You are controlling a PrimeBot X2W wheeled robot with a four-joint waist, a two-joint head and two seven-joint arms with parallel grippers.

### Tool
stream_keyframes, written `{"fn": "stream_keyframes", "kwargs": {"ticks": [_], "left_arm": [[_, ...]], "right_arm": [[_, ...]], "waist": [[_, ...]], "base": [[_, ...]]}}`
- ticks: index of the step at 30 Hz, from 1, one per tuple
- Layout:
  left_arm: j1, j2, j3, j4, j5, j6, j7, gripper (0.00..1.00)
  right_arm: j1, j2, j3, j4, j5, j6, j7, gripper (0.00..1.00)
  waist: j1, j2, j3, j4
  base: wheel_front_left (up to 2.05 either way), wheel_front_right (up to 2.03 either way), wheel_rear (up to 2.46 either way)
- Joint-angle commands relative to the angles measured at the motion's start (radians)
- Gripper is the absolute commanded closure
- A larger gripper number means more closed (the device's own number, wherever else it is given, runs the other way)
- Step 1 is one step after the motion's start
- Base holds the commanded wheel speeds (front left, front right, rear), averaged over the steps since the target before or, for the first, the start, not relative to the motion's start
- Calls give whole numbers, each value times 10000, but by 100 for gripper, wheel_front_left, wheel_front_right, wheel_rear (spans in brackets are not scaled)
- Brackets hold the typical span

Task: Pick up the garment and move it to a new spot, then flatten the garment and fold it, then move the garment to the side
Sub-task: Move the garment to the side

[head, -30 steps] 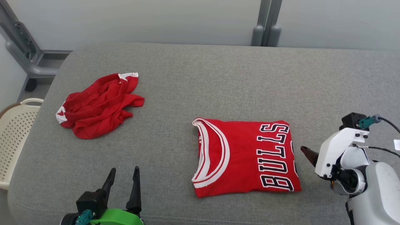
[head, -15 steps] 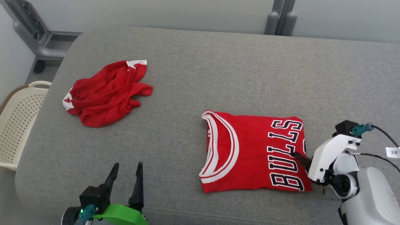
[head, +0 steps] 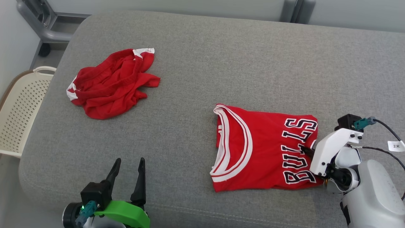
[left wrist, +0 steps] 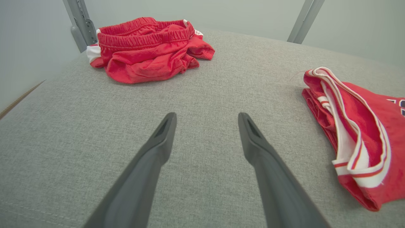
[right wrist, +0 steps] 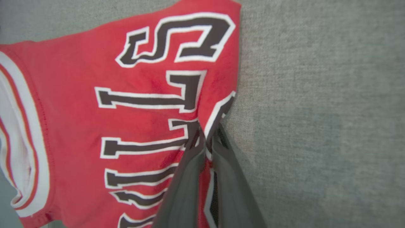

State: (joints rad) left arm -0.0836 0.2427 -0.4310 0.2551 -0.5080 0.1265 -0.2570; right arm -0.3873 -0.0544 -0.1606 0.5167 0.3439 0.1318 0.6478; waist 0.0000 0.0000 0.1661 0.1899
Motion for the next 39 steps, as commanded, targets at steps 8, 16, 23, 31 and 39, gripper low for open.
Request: {"fn": "stream_keyframes", "kwargs": {"ticks": [8, 16, 23, 31, 39], "left_arm": [[-73, 17, 52, 40, 39, -1, -73, 0], [-306, 73, -58, -454, 292, -11, -77, 0], [-790, 42, -252, -822, 548, -73, -38, 0], [-1587, 175, -484, -1272, 861, -188, 208, 0], [-2219, 456, -948, -1980, 1358, -324, 777, 0]], "right_arm": [[-43, 35, 104, 244, -388, -21, -147, 100], [-389, -103, 723, -261, -1593, -20, -506, 100], [-1017, -893, 1571, -307, -1828, -20, -895, 100], [-2583, -1766, 2246, 441, -1457, -20, -2031, 100], [-4071, -2556, 2210, 1815, -1446, -20, -3036, 100]], "waist": [[0, 0, -286, -194], [0, 0, -205, -689], [0, 0, 201, -1441], [0, 0, 1115, -2863], [0, 0, 2003, -3896]], "base": [[0, 0, 0], [0, 0, 0], [0, 0, 0], [0, 0, 0], [0, 0, 0]]}}
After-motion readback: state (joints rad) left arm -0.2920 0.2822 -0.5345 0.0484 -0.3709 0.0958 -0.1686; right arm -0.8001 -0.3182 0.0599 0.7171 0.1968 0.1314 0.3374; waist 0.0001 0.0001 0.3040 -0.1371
